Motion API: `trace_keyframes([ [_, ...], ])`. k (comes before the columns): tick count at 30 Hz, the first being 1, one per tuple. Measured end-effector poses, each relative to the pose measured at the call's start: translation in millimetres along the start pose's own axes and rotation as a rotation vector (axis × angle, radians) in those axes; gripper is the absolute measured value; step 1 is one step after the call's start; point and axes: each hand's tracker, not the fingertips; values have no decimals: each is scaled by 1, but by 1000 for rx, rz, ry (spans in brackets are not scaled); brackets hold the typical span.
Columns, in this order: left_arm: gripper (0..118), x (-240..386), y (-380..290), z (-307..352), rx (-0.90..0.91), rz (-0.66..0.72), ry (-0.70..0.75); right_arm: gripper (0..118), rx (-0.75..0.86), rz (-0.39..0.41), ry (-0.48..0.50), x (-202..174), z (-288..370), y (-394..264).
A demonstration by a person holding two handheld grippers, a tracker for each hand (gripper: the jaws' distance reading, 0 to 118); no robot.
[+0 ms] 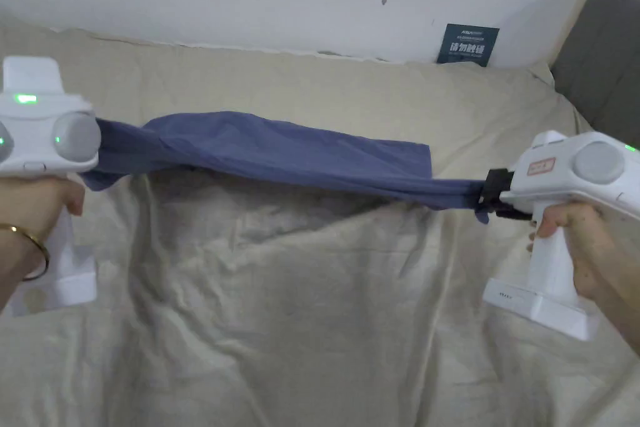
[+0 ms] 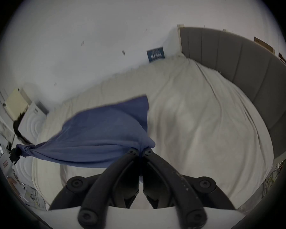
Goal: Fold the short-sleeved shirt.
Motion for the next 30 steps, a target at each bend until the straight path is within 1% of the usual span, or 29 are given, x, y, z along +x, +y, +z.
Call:
trace_keyframes([
  [2,4,-11,-48,7,-56,20,-44,6,-36,2,-7,9,0,-36],
  [3,4,-15,-74,9,-102,8,-57,6,-54,12,-9,15,-2,-54],
  [4,4,-17,-99,12,-157,-41,-59,6,-92,40,-35,19,-3,-69],
  [7,4,-28,-160,28,-230,-45,-85,6,-136,115,-66,29,-1,-107],
  [9,4,-34,-185,44,-243,-51,-97,6,-152,130,-64,40,1,-126],
  [12,4,-43,-202,66,-251,-68,-120,6,-174,140,-59,59,8,-147],
  [13,4,-47,-206,74,-249,-84,-134,6,-178,155,-57,64,14,-155],
  [15,4,-54,-212,91,-252,-156,-164,6,-171,169,-58,76,25,-170],
  [18,4,-61,-218,117,-269,-194,-183,6,-178,156,-51,88,40,-193],
  [20,4,-68,-224,128,-287,-185,-194,6,-178,162,-62,93,48,-207],
  [22,4,-76,-231,139,-310,-136,-222,6,-173,168,-74,94,59,-221],
  [25,4,-83,-241,145,-321,-132,-201,6,-167,164,-62,98,71,-234],
  [26,6,-85,-242,145,-326,-124,-197,6,-163,159,-58,100,73,-236],
  [27,15,-88,-242,145,-334,-117,-190,10,-155,155,-54,100,76,-237],
  [28,30,-89,-242,146,-340,-96,-179,23,-143,152,-56,99,79,-236],
  [29,59,-94,-240,146,-341,-49,-163,46,-131,151,-74,99,83,-234],
  [30,94,-99,-238,146,-335,-11,-156,81,-119,148,-81,100,88,-232],
])
